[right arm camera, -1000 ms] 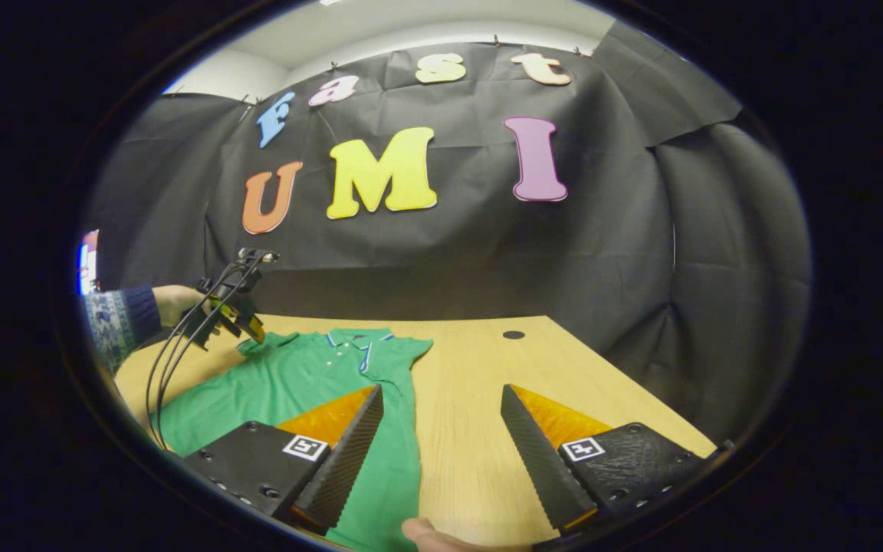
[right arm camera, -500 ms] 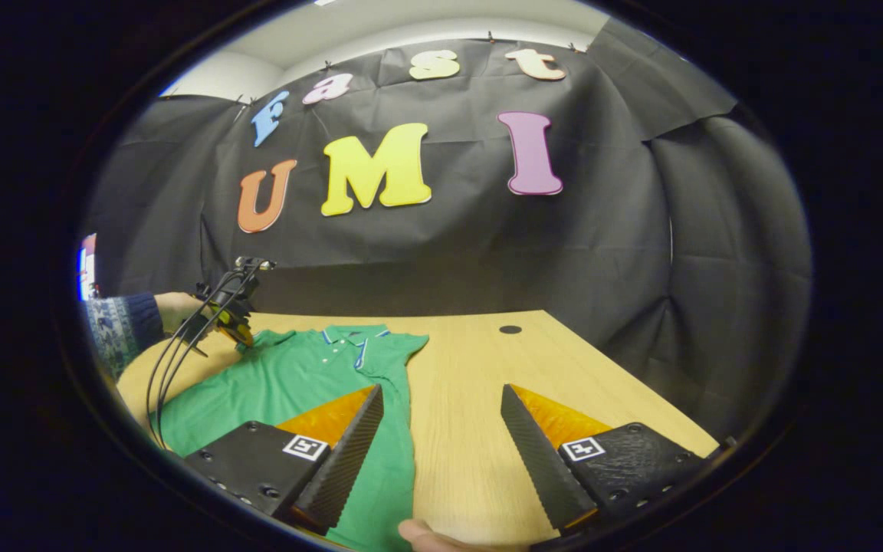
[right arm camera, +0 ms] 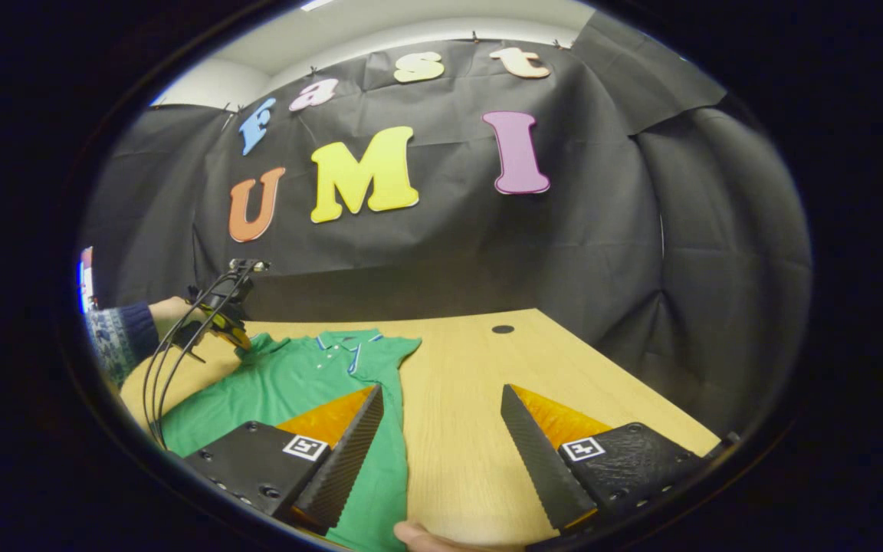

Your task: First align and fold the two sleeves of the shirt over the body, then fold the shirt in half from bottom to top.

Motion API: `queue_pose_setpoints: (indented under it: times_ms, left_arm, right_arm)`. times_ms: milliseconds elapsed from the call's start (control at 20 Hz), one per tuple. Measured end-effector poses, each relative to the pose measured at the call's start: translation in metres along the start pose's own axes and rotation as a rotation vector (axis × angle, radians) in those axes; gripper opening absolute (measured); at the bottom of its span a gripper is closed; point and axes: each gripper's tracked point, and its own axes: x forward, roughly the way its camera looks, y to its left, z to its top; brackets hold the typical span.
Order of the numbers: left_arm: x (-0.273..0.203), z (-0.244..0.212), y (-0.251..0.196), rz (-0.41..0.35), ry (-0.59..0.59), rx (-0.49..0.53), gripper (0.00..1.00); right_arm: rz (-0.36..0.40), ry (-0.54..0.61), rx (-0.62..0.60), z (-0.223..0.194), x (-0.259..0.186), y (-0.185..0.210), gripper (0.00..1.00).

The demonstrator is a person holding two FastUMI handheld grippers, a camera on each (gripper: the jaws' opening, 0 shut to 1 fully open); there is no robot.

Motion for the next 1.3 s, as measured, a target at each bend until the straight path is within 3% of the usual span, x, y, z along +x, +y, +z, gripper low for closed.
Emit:
queue_pose_setpoints:
  times_ms: [150, 300, 450, 500, 650, 900, 1300]
  left_arm:
    - [-0.022, 0.022, -0.035, -0.072, -0.069, 0.001, 0.06]
    - [-0.032, 0.026, -0.08, -0.122, -0.09, 0.08, 0.06]
    - [-0.032, 0.032, -0.104, -0.064, -0.138, 0.17, 0.09]
    - [-0.036, 0.037, -0.112, -0.073, -0.163, 0.169, 0.19]
    - [-0.055, 0.046, -0.12, -0.084, -0.215, 0.115, 0.98]
    - [-0.118, 0.049, -0.115, -0.13, -0.341, 0.02, 0.98]
    - [-0.236, -0.001, -0.084, -0.13, -0.573, 0.013, 0.98]
  right_arm:
    - [0.002, 0.009, 0.027, -0.002, 0.001, -0.002, 0.95]
    - [0.005, 0.02, 0.046, -0.004, 0.003, -0.003, 0.96]
    - [-0.006, 0.011, 0.036, -0.001, 0.002, -0.007, 0.96]
    - [-0.013, 0.006, 0.031, 0.001, 0.002, -0.009, 0.92]
    - [-0.023, -0.001, 0.027, 0.003, -0.001, -0.013, 0.92]
    - [-0.015, -0.011, 0.035, 0.01, -0.008, -0.007, 0.96]
    - [0.002, -0.088, -0.03, 0.045, -0.047, 0.028, 0.96]
